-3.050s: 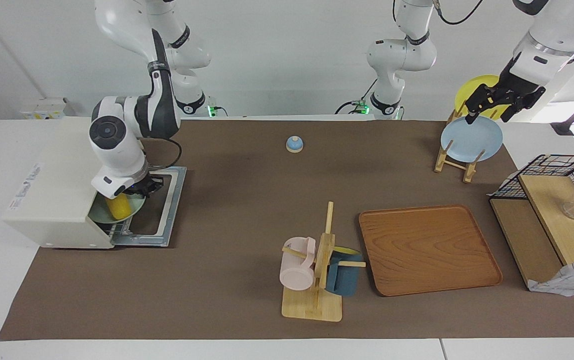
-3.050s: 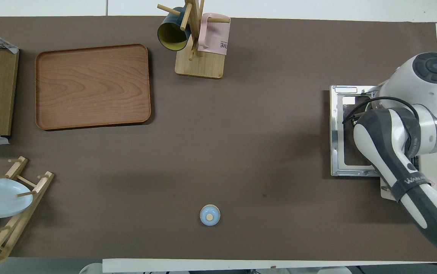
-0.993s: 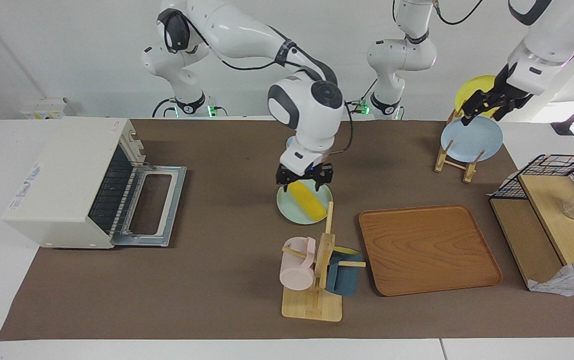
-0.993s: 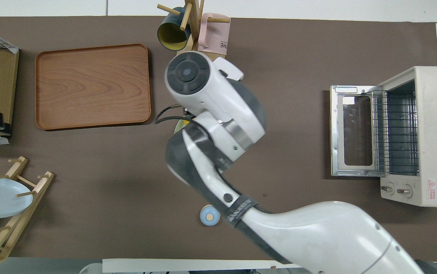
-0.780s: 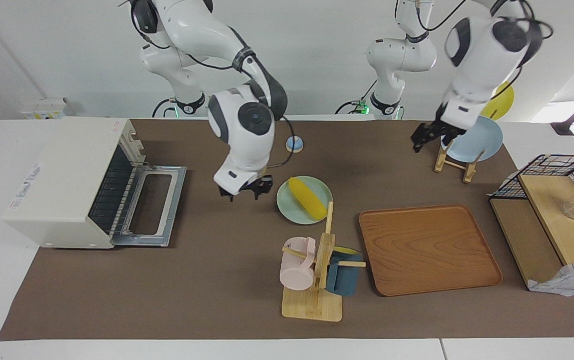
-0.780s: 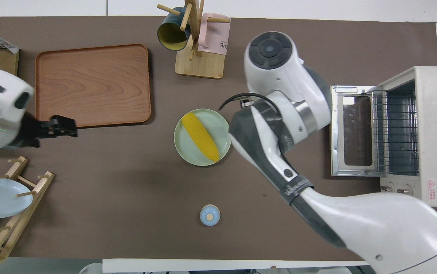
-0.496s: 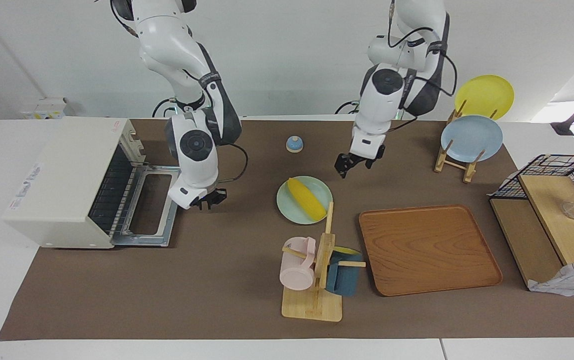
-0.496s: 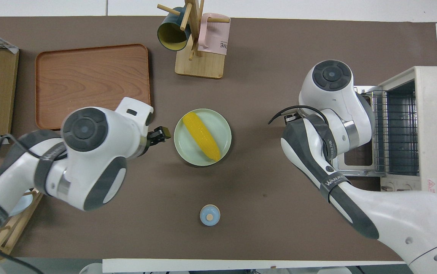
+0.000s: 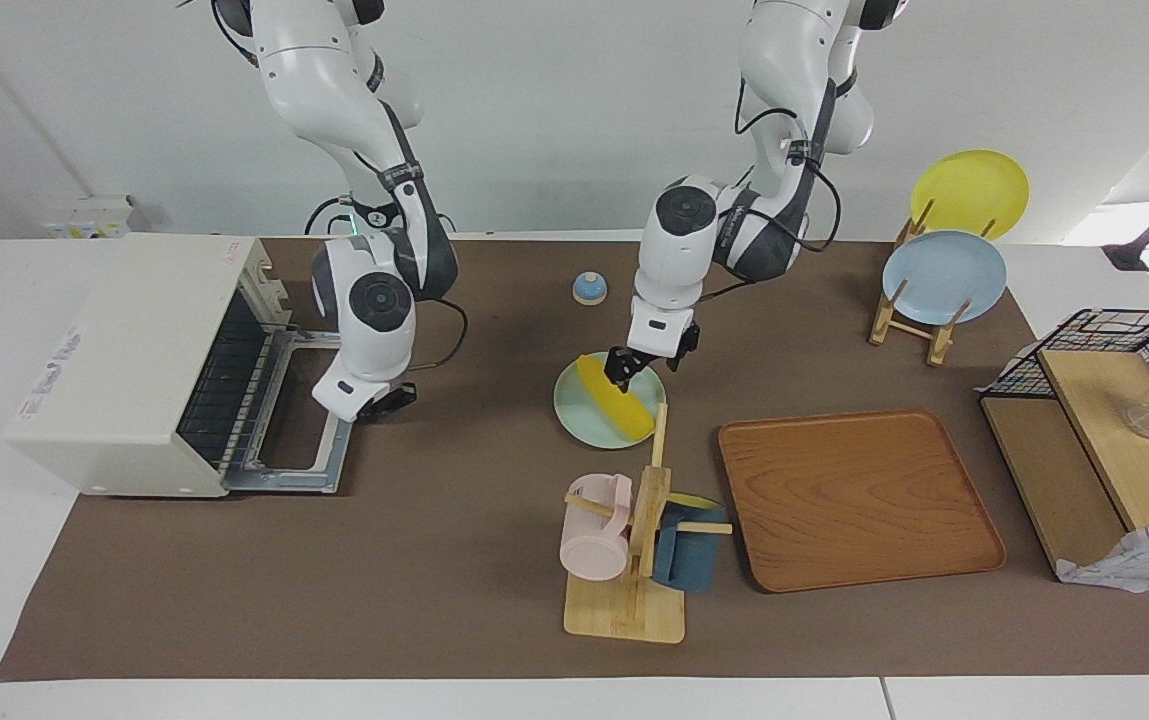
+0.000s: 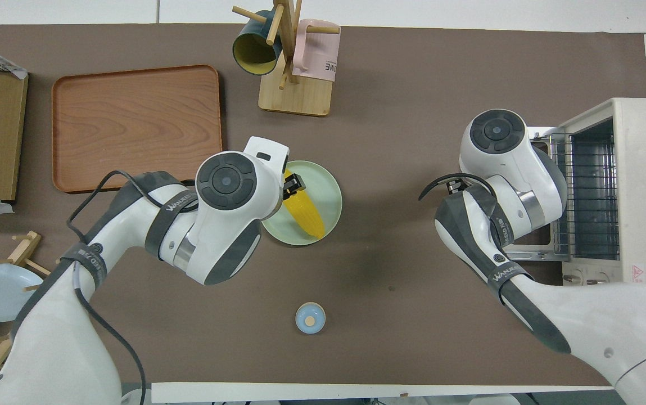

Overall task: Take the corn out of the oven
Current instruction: 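Release the plate with the right gripper while the left gripper grasps the corn, then lift the yellow corn with the left gripper and carry it onto the wooden tray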

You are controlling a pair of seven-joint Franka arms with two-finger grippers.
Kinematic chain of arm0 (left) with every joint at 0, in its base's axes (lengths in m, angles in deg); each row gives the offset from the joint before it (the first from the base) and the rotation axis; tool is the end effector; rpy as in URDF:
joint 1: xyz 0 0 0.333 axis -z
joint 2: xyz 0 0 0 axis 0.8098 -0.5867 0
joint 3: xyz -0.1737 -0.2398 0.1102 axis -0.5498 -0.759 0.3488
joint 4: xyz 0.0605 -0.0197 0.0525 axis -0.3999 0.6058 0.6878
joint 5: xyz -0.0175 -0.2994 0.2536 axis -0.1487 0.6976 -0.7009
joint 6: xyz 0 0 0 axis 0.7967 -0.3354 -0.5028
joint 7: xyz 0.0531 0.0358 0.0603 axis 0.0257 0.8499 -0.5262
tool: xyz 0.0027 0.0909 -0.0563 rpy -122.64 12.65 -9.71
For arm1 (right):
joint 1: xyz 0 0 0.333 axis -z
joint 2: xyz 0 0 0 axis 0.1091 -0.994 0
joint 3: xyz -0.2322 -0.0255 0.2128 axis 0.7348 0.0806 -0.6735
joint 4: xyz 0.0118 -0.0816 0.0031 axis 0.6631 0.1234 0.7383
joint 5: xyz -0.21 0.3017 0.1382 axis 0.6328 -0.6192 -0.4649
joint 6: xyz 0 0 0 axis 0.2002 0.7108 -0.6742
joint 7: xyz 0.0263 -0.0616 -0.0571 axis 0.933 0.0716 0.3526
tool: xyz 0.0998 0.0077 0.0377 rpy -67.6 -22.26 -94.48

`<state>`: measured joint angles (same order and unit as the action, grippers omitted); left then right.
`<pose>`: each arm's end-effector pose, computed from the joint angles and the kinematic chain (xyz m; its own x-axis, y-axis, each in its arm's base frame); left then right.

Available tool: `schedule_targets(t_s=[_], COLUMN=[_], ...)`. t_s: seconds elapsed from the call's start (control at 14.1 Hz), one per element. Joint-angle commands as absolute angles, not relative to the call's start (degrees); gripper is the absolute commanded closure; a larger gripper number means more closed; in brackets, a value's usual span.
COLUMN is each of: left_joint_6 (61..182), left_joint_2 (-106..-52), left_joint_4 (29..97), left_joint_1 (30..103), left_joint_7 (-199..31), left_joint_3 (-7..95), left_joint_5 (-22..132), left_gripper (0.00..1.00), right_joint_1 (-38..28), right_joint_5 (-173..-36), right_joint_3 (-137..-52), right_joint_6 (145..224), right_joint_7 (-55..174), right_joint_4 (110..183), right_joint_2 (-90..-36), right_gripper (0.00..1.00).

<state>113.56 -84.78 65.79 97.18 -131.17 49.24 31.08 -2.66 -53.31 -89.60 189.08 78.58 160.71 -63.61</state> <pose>0.4602 -0.4031 0.3478 0.9261 0.3770 0.0173 0.3757 -0.9253 0.0513 0.5599 0.0964 0.2896 0.9635 0.2004 -0.1773 0.2449 -0.9275 0.2825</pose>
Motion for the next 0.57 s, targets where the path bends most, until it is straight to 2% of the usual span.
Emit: schedule_targets(t_s=[0.0, 0.07, 0.14, 0.21, 0.28, 0.35, 0.5], left_joint_6=[115.1, 116.1, 116.6, 117.1, 117.3, 116.4, 109.3], left_joint_2=[-90.8, -91.3, -91.9, -92.1, -92.1, -92.1, -91.6], left_joint_4=[60.8, 60.9, 60.9, 61.0, 61.1, 60.8, 57.2], left_joint_1=[99.2, 100.0, 100.0, 100.0, 100.3, 100.4, 99.4], left_joint_7=[-133.7, -135.3, -137.5, -137.6, -137.8, -137.9, -137.2], left_joint_3=[50.3, 50.3, 50.3, 50.3, 50.3, 50.3, 51.0], left_joint_5=[31.5, 31.5, 31.5, 31.5, 31.5, 31.5, 31.1], left_gripper=[0.02, 0.25, 0.57, 0.84, 0.96, 1.00, 1.00], right_joint_1=[-1.1, -1.3, -1.2, -0.8, -0.3, 0.7, 3.2], right_joint_5=[-49.1, -47.3, -47.2, -47.2, -47.2, -47.5, -47.9], right_joint_3=[-90.5, -90.5, -90.5, -90.5, -90.6, -90.6, -90.7], right_joint_6=[188.8, 186.0, 182.8, 180.2, 178.3, 177.0, 174.9], right_joint_7=[76.8, 75.8, 73.6, 70.2, 66.9, 63.7, 59.1], right_joint_4=[161.1, 159.2, 156.4, 154.4, 153.2, 152.8, 152.8], right_joint_2=[-62.6, -63.0, -63.1, -62.7, -61.8, -60.1, -57.3], right_gripper=[0.97, 0.97, 0.97, 0.97, 0.97, 0.97, 0.97])
